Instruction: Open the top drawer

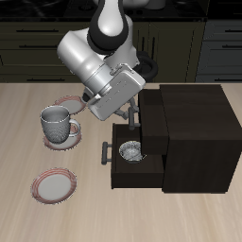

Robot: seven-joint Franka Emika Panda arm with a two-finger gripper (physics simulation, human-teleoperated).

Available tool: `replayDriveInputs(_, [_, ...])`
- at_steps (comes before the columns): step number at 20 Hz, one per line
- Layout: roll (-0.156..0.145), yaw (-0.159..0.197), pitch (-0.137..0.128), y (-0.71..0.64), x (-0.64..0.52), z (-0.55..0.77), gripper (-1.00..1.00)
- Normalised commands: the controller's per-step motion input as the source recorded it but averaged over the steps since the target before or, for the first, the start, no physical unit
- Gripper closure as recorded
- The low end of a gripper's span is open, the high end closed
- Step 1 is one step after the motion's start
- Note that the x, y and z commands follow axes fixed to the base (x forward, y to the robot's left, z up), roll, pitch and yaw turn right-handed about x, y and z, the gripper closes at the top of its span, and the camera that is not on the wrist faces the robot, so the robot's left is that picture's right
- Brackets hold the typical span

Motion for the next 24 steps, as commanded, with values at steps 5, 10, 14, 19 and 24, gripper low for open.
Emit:
replayDriveInputs(5, [-0.044, 0.007, -0.022, -0.41, -0.06, 0.11, 1.00])
replayDriveInputs(10, [-0.028, 0.005, -0.013, -0.27, -0.05, 0.03, 1.00])
replayDriveInputs(14, [-0.037, 0.000, -0.006, -0.28, -0.05, 0.01, 1.00])
replayDriveInputs(19, [-0.052, -0.010, -0.002, -0.39, -0.07, -0.01, 1.00])
replayDriveInputs(24, [-0.034, 0.005, -0.015, -0.29, -0.11, 0.08, 1.00])
